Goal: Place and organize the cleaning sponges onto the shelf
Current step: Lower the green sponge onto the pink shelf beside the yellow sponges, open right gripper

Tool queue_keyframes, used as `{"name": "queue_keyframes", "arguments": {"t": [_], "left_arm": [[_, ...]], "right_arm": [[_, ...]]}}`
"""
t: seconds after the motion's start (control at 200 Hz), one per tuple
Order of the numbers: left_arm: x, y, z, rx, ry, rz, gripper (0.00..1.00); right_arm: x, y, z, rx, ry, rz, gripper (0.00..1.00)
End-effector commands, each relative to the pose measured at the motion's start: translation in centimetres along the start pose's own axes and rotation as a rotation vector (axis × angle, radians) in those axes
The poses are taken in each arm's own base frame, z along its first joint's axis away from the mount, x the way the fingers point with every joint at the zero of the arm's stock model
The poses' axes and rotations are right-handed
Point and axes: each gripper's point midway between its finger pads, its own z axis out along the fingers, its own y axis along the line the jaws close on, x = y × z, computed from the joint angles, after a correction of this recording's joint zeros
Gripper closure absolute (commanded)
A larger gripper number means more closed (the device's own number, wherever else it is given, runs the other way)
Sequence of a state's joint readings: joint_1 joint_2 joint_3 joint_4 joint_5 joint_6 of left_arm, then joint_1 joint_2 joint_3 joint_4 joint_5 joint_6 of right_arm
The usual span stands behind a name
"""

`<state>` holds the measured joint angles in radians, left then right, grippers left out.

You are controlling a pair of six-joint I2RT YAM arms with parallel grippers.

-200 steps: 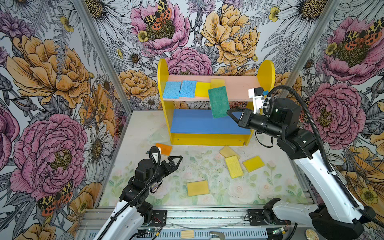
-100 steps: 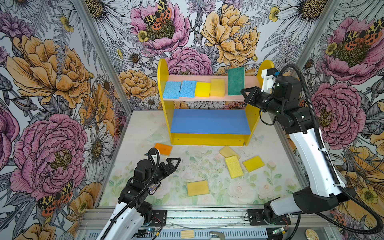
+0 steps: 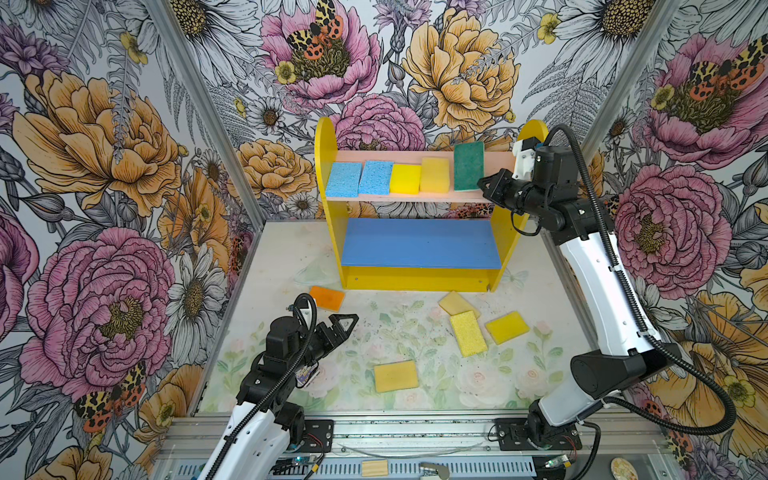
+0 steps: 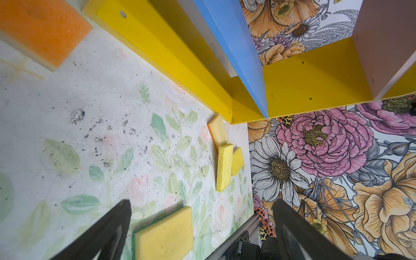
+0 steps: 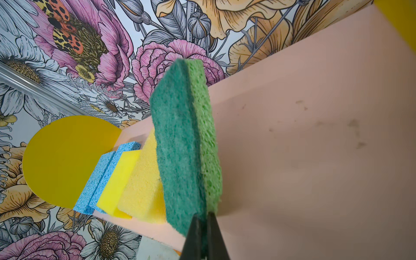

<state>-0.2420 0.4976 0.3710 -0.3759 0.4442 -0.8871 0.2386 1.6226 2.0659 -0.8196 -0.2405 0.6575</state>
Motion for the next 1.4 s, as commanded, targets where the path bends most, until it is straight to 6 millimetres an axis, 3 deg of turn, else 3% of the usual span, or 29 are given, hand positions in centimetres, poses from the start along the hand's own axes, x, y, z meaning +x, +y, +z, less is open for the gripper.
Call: {"name": "queue_keyframes", "arguments": {"t": [0.0,0.335,0.57,0.915,1.396], "left_arm": [[0.3,0.2,0.1,0.003,0.022,0.006,0.01],[0.4,0.6,0.2,-0.005,0.03,-0.007,0.01],[0.3,0.7,0.1,-0.006,0.028,-0.013,0.01],[0.2,0.8,0.1,-0.006,0.028,-0.015,0.01],[0.1,0.8,0.1,-0.006,0.026,-0.019,0.01]], "right_arm": [[-0.7,1.0,-0.5,-0.036,-0.013,-0.003,1.0],[0.0,0.9,0.1,-0.048,0.017,0.009,0.99],[0.2,0.7,0.2,-0.044,0.023,0.007,0.77],[-0.2,0.0,0.9,-0.022,0.016,0.002,0.59],[-0.4,-0.5,2.6,-0.005,0.022,-0.007,0.5]]}}
